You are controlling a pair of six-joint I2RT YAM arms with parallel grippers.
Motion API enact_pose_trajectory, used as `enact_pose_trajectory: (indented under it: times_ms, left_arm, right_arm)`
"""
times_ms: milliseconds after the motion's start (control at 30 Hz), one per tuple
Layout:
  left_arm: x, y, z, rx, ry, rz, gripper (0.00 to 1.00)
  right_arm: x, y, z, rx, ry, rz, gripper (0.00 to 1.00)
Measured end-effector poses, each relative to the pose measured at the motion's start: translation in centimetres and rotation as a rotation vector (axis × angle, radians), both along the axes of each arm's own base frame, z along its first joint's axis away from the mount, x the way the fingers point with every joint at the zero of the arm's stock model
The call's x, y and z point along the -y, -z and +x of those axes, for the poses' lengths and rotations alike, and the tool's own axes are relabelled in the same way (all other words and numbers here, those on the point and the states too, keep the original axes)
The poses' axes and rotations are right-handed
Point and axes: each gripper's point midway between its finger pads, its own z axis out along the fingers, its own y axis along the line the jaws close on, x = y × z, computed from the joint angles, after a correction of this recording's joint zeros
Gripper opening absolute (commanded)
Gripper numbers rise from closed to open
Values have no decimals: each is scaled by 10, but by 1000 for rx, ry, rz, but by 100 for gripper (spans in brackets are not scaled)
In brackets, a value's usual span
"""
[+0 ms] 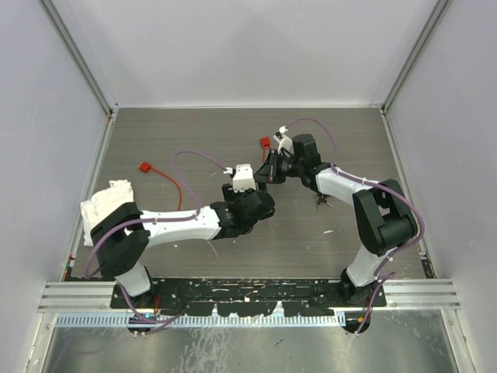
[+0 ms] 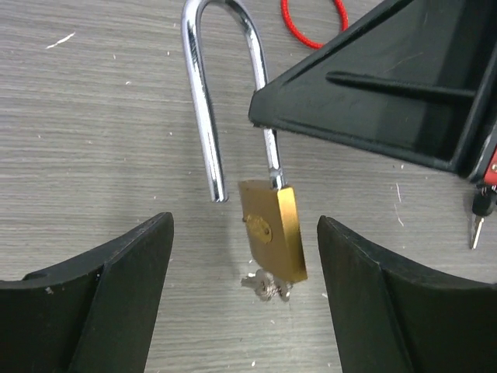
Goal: Lock with the key
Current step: Pick up the lock from the center of the board, then lock the lock.
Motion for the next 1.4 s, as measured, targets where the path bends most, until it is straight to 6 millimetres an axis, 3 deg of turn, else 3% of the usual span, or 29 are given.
enact_pose_trajectory:
  times_ms: [167, 267, 633, 767, 1000, 1200, 1400]
  left_arm:
    - [9, -2, 10, 14, -21, 25, 70]
    - [13, 1, 13, 11, -26, 45, 62]
    - [15, 7, 15, 2, -24, 99, 11]
    - [11, 8, 16, -3, -27, 112, 0]
    - [8, 11, 14, 7, 10, 145, 0]
    - [-19, 22, -8, -27, 120, 218, 0]
    - [-42, -2, -38, -21, 269, 182, 0]
  right_arm:
    - [-1, -1, -1, -5, -2, 9, 1]
    - [-1, -2, -1, -6, -3, 13, 1]
    - [-2, -4, -2, -10, -9, 22, 1]
    - [-2, -5, -1, -12, -5, 26, 2]
    - [-3, -8, -3, -23, -14, 43, 40]
    - [-4, -18, -11, 30, -85, 44, 54]
    - [1, -64, -21, 300, -212, 35, 59]
